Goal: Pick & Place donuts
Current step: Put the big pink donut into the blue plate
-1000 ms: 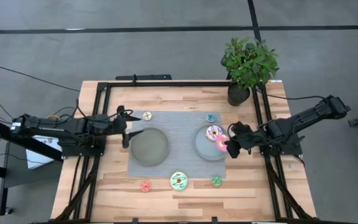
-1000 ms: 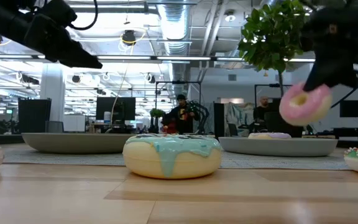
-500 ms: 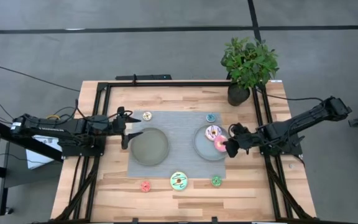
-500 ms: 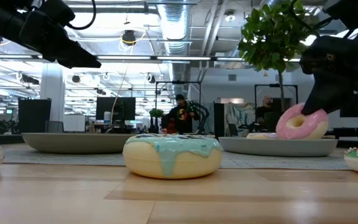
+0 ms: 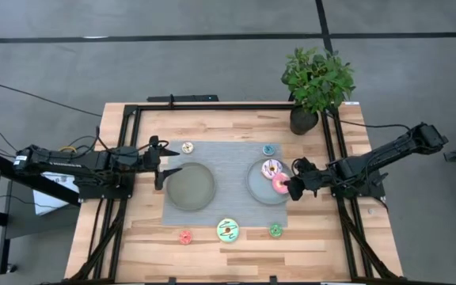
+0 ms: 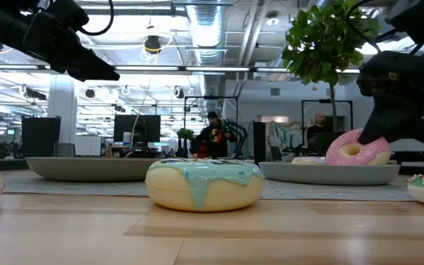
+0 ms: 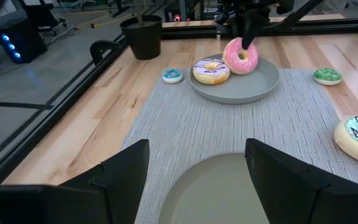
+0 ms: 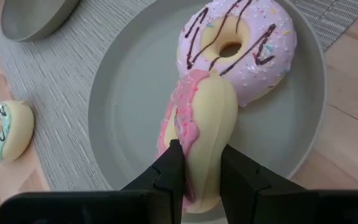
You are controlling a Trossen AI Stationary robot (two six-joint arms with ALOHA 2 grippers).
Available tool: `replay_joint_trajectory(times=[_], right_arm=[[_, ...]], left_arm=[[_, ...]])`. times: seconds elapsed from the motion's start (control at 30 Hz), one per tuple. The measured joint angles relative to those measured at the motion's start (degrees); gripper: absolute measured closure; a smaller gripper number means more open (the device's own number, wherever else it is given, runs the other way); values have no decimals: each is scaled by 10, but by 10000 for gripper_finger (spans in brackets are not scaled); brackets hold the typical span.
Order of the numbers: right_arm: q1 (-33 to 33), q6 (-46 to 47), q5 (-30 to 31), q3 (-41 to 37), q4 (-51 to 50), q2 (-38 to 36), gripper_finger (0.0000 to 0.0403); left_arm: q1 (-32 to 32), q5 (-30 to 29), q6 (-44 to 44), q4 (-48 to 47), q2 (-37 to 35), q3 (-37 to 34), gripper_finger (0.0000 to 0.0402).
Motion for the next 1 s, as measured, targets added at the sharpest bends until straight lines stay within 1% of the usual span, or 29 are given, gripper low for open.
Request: replay_joint_trajectory(times=[0.43, 0.53, 0.63, 0.8, 1.0], right_arm=[[0, 0, -3, 0, 7, 0, 329], [0, 0, -12, 0, 10, 0, 324], [1, 0, -18, 0, 10, 0, 308], [1, 5, -23, 0, 9, 0, 269], [1, 4, -56, 0, 8, 0, 233]], left_arm=[[0, 0, -1, 0, 0, 0, 143], [0, 0, -1, 0, 0, 0, 143], [0, 0, -1, 0, 0, 0, 143], [0, 0, -1, 0, 0, 0, 143], [0, 5, -1, 5, 0, 0, 143]])
